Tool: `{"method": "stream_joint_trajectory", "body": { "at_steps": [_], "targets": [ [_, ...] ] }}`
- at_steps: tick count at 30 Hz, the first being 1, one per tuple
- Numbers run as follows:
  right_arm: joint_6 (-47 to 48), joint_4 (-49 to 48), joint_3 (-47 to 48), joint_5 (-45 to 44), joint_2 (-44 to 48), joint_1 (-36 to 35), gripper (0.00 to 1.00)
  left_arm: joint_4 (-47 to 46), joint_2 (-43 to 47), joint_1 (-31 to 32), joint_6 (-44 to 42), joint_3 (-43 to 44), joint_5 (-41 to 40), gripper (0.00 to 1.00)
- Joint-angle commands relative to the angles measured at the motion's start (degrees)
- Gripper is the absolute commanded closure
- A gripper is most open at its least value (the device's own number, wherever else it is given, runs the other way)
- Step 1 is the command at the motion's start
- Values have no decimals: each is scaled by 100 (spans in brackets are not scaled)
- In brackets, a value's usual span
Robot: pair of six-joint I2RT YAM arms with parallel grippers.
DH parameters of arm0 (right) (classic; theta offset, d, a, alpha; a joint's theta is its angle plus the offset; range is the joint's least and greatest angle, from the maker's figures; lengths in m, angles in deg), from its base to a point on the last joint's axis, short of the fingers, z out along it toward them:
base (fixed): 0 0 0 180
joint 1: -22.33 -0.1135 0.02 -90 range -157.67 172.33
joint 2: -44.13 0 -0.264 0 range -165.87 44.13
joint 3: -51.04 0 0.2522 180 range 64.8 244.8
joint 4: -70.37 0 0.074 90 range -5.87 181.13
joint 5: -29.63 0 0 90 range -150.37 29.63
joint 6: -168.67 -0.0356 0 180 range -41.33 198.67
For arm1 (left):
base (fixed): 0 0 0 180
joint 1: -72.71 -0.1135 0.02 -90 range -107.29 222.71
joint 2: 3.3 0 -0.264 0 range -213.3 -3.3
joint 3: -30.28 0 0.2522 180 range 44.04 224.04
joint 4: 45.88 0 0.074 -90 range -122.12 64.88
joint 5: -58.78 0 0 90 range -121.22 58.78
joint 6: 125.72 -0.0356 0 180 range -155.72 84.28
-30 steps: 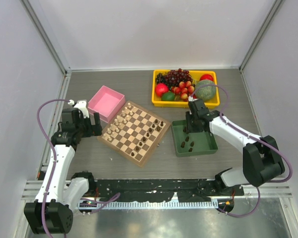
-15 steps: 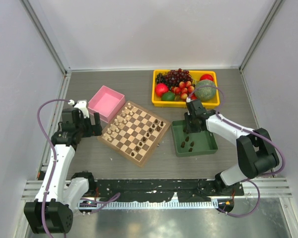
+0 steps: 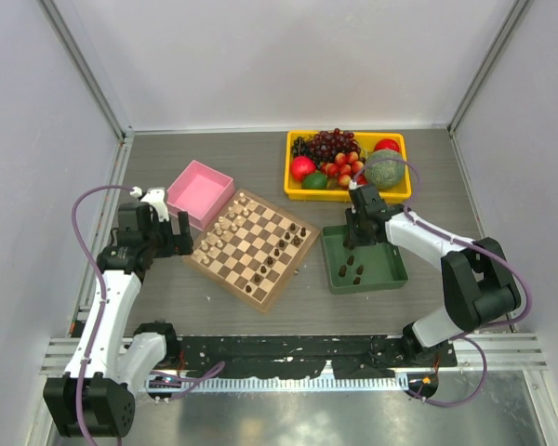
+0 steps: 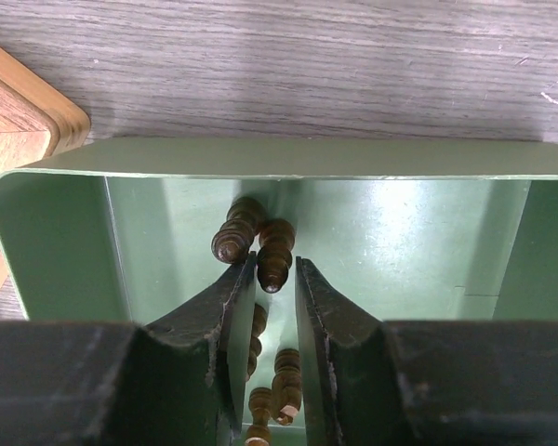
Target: Set up the chess pieces on the board
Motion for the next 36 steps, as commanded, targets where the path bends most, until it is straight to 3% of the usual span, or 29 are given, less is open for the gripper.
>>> {"method": "stream_joint_trajectory", "body": {
  "at_steps": [1,9,36],
  "targets": [
    [76,-181,258,-92,-51,9,72,-25,-15,12,-81,194,41,1],
    [147,-93,250,-188,-34,26,85,-25,-23,21,-81,202,32,1],
    [235,408,179,-848,53,27,87,-25,-50,21,-72,202,85,1]
  ]
}}
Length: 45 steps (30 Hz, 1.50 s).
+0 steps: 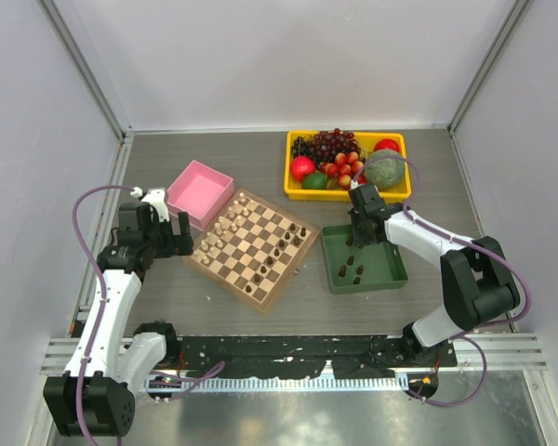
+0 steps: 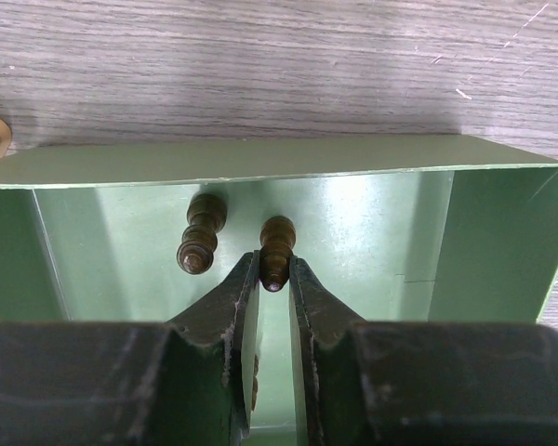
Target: Set up the chess pieces on the board
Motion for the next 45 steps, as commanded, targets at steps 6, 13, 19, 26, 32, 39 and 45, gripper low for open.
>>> {"method": "stream_joint_trajectory", "body": {
  "at_steps": [6,13,19,26,32,39,45],
  "targets": [
    [-52,301,147,-62,363,66,87,-58,-17,21,-74,209,89,1],
    [-52,486,270,-45,758,75,87,-49,0,21,-74,200,107,1],
    [62,837,673,157,1206,66,86,-49,9,21,-74,200,98,1],
    [-8,995,1113,395,1506,-13,87,-41,44,21,-74,191,63,1],
    [-184,725,1246,535,1349,-705,88,-40,36,21,-66,191,81,1],
    [-456,714,1667,395,707,-1972,88,-41,88,21,-74,174,54,1],
    [-527,706,1738,526,408,-2395,88,-41,80,21,-74,183,63,1]
  ]
}}
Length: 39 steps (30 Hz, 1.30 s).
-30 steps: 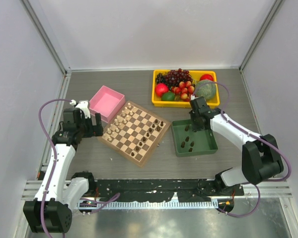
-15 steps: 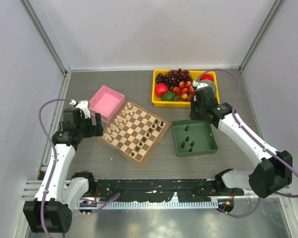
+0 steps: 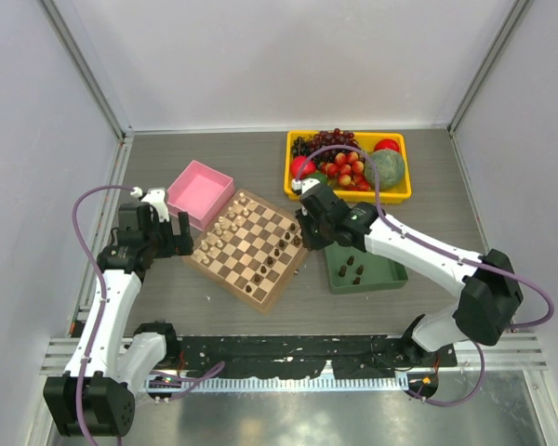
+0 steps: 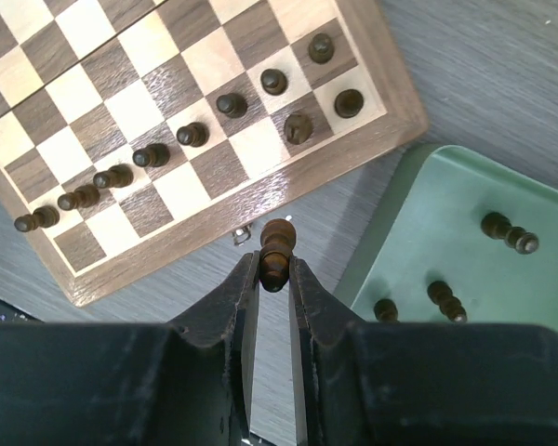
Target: Set up the chess pieces on the board
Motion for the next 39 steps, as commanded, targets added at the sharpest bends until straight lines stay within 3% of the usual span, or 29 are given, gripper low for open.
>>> {"method": "stream_joint_trajectory", "body": {
  "at_steps": [1,11,21,39],
  "targets": [
    [-138,-134,208,120,-62,-117,89,-43,60,21,-74,182,63,1],
    [-111,-327,313,375,-686,-355,89,-52,51,21,-74,191,89,1],
    [-164,-512,603,-81,-1275,-425,87,-43,42,21,-66,191,72,1],
    [-138,-688,647,-47,-1662,-258,84,-43,42,21,-83,183,54,1]
  ]
}}
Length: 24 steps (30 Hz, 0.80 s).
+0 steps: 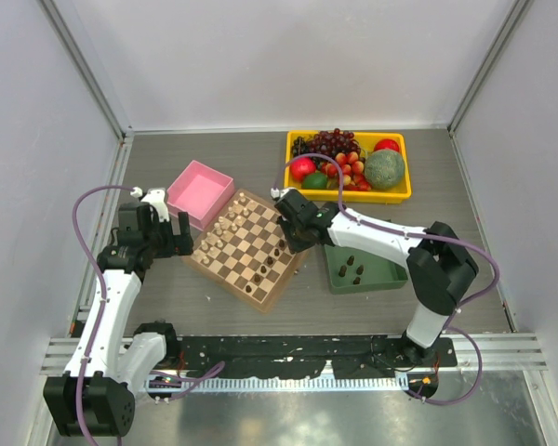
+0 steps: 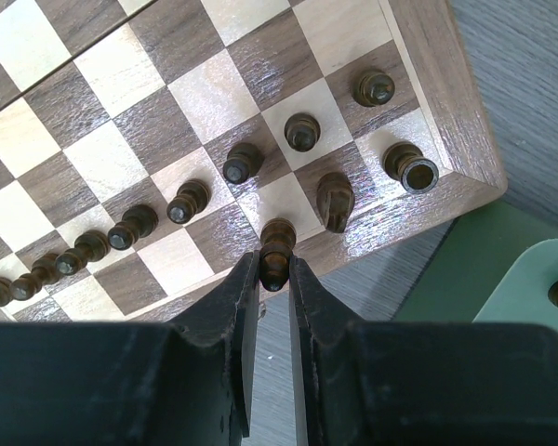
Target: Set up the chess pieces on the board
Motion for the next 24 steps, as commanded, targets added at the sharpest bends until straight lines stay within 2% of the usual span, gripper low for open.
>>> {"method": "stream_joint_trajectory", "body": {
  "at_steps": [1,16,24],
  "targets": [
    [-2,-172,245,30,-77,35,84,-43,42,21,-81,191,52,1],
    [-20,-260,219,39,-139,70,81,-34,42,21,-81,200,61,1],
    [-11,-268,245,118,-113,70,70,-43,51,21,-81,191,43,1]
  ]
}}
